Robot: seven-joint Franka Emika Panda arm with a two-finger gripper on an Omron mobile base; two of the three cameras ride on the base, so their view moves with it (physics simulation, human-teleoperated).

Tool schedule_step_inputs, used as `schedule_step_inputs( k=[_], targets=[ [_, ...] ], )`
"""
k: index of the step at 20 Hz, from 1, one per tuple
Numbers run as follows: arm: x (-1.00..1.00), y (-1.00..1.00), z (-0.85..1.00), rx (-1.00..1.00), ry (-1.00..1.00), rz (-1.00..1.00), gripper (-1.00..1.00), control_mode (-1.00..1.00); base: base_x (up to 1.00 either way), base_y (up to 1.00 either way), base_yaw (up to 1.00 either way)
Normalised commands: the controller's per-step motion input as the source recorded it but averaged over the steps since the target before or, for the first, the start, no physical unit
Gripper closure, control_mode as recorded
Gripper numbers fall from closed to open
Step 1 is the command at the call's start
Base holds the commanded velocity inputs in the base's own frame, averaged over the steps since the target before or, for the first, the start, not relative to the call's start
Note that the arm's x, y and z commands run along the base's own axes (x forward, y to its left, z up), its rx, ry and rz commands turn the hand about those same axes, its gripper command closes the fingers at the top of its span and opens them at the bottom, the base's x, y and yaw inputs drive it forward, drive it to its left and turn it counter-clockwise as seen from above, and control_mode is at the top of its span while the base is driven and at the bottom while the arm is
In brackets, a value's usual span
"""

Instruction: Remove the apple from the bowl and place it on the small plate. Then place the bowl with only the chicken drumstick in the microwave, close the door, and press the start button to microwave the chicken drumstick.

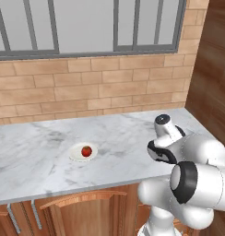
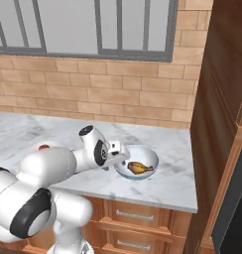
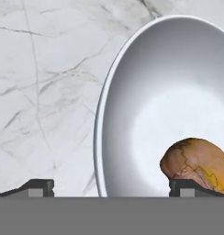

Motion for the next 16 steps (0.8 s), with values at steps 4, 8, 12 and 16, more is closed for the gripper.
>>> schedule_step_inputs(
  k=[4, 8, 12, 16],
  targets=[
    [0.06, -0.01, -0.2, 0.0, 0.02, 0.0, 1.0, -1.0, 0.0, 0.0, 0.0],
    [0.0, -0.07, 0.0, 0.0, 0.0, 0.0, 1.0, -1.0, 0.0, 0.0, 0.0],
    [0.0, -0.04, 0.06, 0.0, 0.0, 0.0, 1.0, -1.0, 0.0, 0.0, 0.0],
    [-0.04, 0.0, 0.32, 0.0, -0.03, 0.01, 1.0, -1.0, 0.0, 0.0, 0.0]
  ],
)
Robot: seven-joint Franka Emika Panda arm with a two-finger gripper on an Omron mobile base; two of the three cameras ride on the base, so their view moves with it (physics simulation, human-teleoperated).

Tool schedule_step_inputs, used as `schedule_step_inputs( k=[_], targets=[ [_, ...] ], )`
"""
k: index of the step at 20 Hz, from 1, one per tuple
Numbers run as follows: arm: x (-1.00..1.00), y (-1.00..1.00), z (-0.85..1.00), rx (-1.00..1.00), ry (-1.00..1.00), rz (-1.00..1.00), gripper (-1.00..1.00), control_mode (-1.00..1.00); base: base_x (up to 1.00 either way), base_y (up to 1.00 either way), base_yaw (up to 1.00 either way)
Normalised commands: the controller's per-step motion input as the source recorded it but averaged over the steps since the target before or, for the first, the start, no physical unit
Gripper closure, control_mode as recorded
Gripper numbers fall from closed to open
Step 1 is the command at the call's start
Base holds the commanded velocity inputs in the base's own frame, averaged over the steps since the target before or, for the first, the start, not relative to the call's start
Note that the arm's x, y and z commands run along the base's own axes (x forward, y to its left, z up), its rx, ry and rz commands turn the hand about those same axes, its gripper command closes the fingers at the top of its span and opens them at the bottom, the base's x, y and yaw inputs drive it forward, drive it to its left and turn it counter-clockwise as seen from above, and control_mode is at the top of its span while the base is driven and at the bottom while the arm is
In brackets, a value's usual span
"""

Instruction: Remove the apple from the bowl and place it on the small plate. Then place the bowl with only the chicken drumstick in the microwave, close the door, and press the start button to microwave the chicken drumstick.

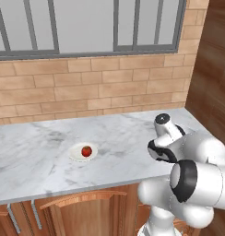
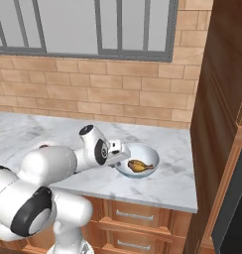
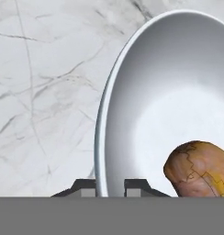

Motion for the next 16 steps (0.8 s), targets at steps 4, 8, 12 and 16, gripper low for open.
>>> schedule_step_inputs(
  k=[4, 8, 12, 16],
  targets=[
    [-0.4, 0.11, 0.74, -0.03, -0.09, 0.04, 1.0, -1.0, 0.0, 0.0, 0.0],
    [-0.45, 0.44, 0.96, -0.1, -0.05, 0.1, 1.0, -1.0, 0.0, 0.0, 0.0],
    [-0.59, 0.59, 0.98, -0.1, 0.0, 0.19, 1.0, -1.0, 0.0, 0.0, 0.0],
    [-0.87, 0.45, 0.92, -0.06, -0.01, 0.22, 1.0, -1.0, 0.0, 0.0, 0.0]
  ],
)
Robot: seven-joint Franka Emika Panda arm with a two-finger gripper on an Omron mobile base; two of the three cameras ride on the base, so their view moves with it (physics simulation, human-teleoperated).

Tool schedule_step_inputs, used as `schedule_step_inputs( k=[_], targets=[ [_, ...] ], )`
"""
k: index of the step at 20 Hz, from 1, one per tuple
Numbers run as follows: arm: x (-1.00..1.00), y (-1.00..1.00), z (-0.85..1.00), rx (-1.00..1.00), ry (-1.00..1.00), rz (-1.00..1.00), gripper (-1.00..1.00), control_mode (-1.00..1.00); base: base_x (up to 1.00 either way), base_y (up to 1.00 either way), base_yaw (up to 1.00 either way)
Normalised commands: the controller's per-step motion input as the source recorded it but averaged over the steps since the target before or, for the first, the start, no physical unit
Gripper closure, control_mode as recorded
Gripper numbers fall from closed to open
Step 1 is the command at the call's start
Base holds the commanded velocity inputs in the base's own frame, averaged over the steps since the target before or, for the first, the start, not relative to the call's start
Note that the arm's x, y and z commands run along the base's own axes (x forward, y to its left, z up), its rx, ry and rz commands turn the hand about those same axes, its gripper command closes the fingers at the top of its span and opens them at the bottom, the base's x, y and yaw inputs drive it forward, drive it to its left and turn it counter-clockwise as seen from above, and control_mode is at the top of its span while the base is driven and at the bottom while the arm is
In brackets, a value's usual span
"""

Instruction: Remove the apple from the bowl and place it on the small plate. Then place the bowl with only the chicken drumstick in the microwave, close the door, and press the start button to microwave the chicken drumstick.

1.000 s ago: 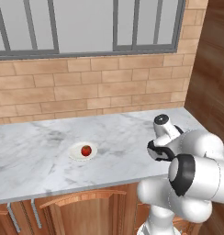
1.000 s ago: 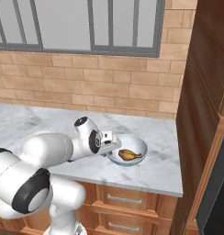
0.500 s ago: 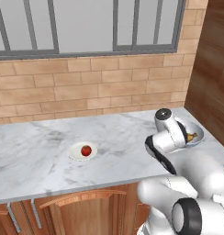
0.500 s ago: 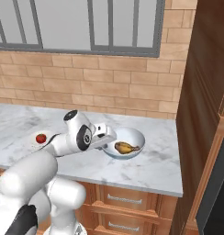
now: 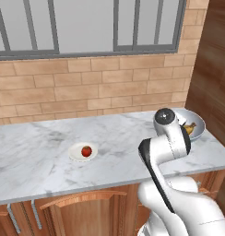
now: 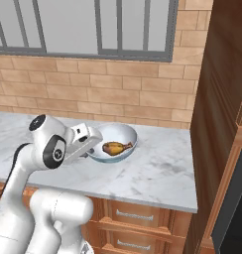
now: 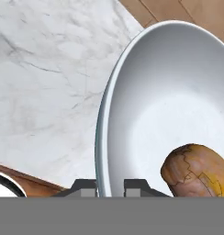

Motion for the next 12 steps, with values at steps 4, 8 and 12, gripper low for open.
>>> schedule_step_inputs(
  k=[4, 8, 12],
  targets=[
    [-0.93, 0.65, 0.62, -0.01, 0.01, 0.25, 1.0, -1.0, 0.0, 0.0, 0.0],
    [-0.97, 0.67, 0.46, 0.0, 0.06, 0.23, 1.0, -1.0, 0.0, 0.0, 0.0],
    [-0.67, 0.41, 0.18, -0.01, 0.06, 0.08, 1.0, -1.0, 0.0, 0.0, 0.0]
  ],
)
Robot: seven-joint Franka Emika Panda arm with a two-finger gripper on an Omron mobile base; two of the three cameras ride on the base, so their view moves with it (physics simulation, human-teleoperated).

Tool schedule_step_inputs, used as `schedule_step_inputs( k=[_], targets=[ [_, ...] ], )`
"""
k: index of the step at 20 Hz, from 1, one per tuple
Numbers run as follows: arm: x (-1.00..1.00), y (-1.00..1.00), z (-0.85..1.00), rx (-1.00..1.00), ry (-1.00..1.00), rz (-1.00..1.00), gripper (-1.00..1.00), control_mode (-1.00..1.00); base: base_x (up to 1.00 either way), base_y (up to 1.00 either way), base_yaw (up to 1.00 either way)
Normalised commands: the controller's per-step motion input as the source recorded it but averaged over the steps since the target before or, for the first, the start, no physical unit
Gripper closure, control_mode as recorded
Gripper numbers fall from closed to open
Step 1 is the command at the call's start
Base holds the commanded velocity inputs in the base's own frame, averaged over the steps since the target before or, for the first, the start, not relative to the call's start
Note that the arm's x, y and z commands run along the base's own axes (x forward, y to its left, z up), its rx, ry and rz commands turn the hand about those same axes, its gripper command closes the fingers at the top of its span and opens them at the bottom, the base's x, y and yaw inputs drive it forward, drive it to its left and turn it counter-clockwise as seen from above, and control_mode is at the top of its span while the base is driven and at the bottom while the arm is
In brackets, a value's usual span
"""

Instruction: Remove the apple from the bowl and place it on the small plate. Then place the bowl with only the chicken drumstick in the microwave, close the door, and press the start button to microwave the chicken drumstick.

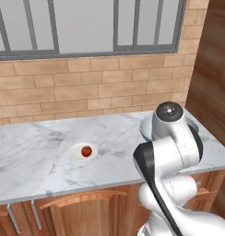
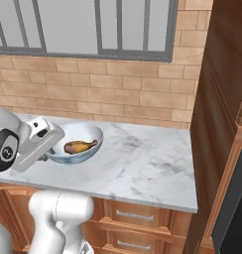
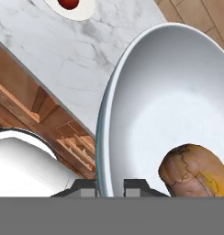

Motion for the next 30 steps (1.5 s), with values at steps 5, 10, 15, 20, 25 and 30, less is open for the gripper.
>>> schedule_step_inputs(
  k=[5, 10, 15, 20, 25, 30],
  targets=[
    [-0.04, 0.11, -0.13, -0.05, 0.05, 0.01, 1.0, -1.0, 0.0, 0.0, 0.0],
    [-0.32, -0.12, -0.06, 0.07, -0.01, 0.0, 1.0, -1.0, 0.0, 0.0, 0.0],
    [-0.58, -0.05, -0.07, 0.09, -0.04, -0.02, 1.0, 1.0, -0.4, 0.0, 0.0],
    [0.0, 0.0, 0.0, 0.0, 0.0, 0.0, 1.0, 1.0, -1.0, 0.0, -0.02],
    [0.0, 0.0, 0.0, 0.0, 0.0, 0.0, 1.0, 1.0, -1.0, 0.01, -0.05],
    [0.0, 0.0, 0.0, 0.0, 0.0, 0.0, 1.0, 1.0, -1.0, -0.2, -0.1]
  ],
)
